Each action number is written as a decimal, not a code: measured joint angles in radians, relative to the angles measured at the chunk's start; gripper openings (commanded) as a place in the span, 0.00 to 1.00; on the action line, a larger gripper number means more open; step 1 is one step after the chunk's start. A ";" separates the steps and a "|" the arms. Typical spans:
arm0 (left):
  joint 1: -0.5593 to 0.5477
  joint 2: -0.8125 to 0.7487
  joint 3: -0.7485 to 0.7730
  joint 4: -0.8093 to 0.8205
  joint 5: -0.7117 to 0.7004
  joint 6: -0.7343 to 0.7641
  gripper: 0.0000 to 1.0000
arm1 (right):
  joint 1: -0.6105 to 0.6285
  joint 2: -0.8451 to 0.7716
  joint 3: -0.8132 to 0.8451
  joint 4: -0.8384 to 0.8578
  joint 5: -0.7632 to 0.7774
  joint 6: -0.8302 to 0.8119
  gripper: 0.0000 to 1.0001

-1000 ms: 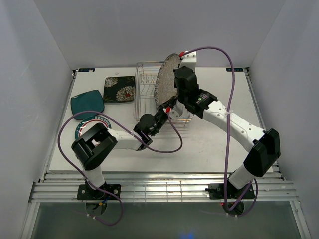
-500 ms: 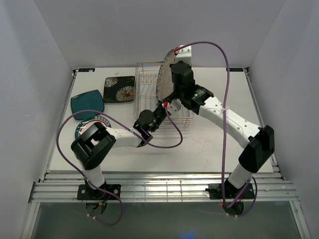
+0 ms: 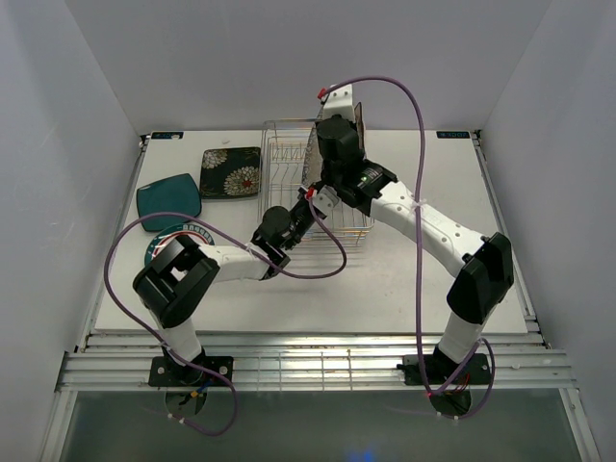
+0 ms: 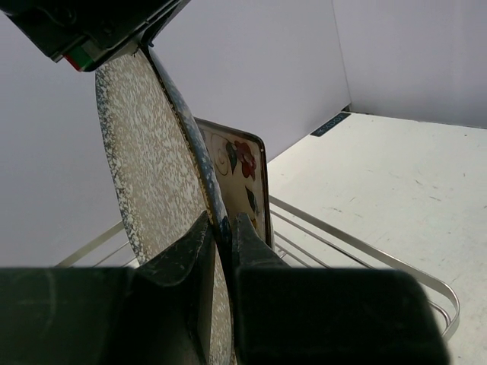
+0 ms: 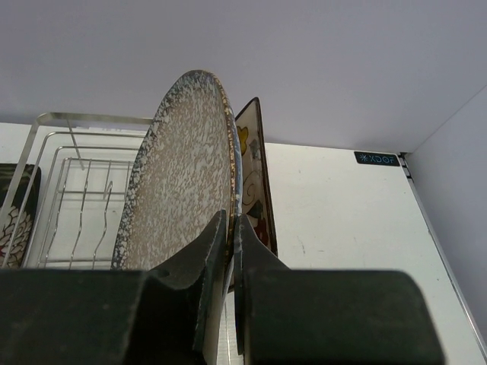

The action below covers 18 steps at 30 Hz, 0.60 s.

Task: Load the plates into the dish rack
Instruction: Insert the plate into the dish rack.

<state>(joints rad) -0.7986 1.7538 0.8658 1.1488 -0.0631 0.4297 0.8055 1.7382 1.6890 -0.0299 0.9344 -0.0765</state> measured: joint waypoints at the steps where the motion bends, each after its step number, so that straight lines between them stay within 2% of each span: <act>1: 0.005 -0.001 0.001 0.000 0.006 -0.007 0.00 | 0.001 0.004 0.005 0.003 0.004 -0.005 0.08; 18: 0.061 -0.010 0.011 0.024 0.074 -0.128 0.00 | 0.006 0.046 0.080 0.010 0.009 -0.041 0.08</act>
<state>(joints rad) -0.7380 1.7435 0.8768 1.1728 0.0109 0.3019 0.8116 1.7840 1.7691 -0.0196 0.9436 -0.1173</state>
